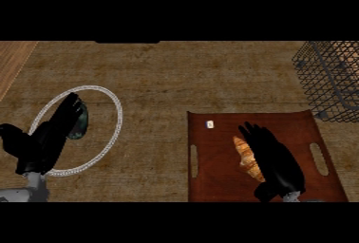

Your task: Pick the croissant from the tray and place it in the tiered basket

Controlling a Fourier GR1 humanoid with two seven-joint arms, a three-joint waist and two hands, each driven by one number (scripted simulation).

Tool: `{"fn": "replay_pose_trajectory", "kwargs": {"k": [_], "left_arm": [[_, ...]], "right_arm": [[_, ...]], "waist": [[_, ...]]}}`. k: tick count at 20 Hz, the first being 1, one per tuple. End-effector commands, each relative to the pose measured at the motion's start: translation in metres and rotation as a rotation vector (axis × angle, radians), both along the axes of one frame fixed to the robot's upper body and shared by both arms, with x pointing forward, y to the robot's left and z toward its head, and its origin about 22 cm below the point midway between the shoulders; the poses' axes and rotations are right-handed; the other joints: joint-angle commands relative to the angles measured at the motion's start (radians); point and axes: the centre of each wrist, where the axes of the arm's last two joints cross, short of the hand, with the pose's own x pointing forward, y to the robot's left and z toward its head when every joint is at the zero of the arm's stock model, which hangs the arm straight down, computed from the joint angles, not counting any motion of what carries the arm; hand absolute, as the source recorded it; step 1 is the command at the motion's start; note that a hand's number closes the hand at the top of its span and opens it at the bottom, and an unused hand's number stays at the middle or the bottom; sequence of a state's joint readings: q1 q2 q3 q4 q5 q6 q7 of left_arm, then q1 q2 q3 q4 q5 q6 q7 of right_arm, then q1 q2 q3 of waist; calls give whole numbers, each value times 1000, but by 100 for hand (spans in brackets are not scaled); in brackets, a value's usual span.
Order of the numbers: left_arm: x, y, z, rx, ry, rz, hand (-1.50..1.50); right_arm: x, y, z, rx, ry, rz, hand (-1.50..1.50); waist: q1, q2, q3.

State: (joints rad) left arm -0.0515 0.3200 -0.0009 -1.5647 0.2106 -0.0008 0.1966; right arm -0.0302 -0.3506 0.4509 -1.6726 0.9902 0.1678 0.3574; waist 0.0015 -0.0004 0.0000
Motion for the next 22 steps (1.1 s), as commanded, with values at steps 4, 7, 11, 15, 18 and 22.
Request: {"fn": "replay_pose_trajectory", "kwargs": {"k": [4, 7, 11, 15, 18, 22], "left_arm": [[-21, 5, -14, 2, -5, 5, 0], [-8, -13, 4, -5, -12, 4, 0], [-14, -8, -11, 9, -16, -9, 0], [-5, -16, 2, -16, -7, -3, 0], [-5, -9, 1, -11, -19, 17, 0], [-6, -9, 1, -18, -27, 24, 0]], "right_arm": [[-17, -4, -21, -16, 179, 48, 150], [-12, 0, -7, -115, 129, 92, 150], [13, -12, -33, -147, 78, 141, 150], [18, -132, 6, -190, 12, 87, 150], [30, -185, 36, -255, 17, -14, 150], [35, -238, 73, -244, -69, -63, 150]], "waist": [[1, -1, 0], [-1, -1, 0], [5, 1, 0], [-12, 5, 4], [-25, 24, 11], [-24, 21, 18]]}}
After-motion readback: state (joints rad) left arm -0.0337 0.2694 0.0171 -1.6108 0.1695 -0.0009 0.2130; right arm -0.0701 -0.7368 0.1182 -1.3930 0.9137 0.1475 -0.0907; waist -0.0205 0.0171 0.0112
